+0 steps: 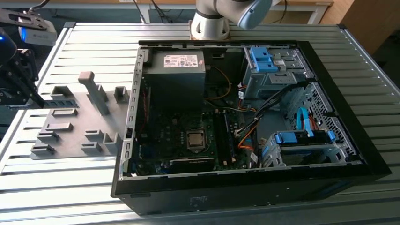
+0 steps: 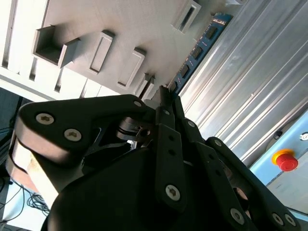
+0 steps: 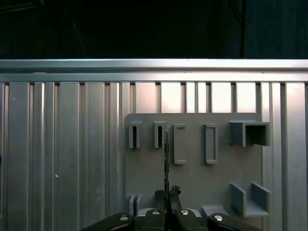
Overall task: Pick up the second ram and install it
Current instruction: 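Pick up the second ram and move it above second insertion slot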
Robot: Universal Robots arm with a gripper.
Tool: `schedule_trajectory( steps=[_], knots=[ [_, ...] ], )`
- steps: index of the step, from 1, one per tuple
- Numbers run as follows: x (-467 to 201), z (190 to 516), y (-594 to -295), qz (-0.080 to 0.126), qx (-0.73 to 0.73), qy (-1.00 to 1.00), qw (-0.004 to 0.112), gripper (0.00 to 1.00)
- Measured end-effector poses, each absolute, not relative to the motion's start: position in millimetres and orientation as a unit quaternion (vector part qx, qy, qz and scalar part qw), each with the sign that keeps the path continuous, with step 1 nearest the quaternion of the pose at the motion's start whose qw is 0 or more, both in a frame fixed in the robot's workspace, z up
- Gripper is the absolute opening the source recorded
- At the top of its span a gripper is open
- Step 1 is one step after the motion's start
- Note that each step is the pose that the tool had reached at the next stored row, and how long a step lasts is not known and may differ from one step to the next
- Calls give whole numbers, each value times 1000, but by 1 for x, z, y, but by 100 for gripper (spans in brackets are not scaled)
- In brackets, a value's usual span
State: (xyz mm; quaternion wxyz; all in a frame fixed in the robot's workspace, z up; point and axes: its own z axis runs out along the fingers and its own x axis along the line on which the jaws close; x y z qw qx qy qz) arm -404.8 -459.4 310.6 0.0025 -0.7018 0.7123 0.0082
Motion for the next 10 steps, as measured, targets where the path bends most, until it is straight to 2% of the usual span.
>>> schedule_trajectory(
  steps=[10],
  knots=[
    [-405,328,-459,8,-702,712,3,14]
  ],
)
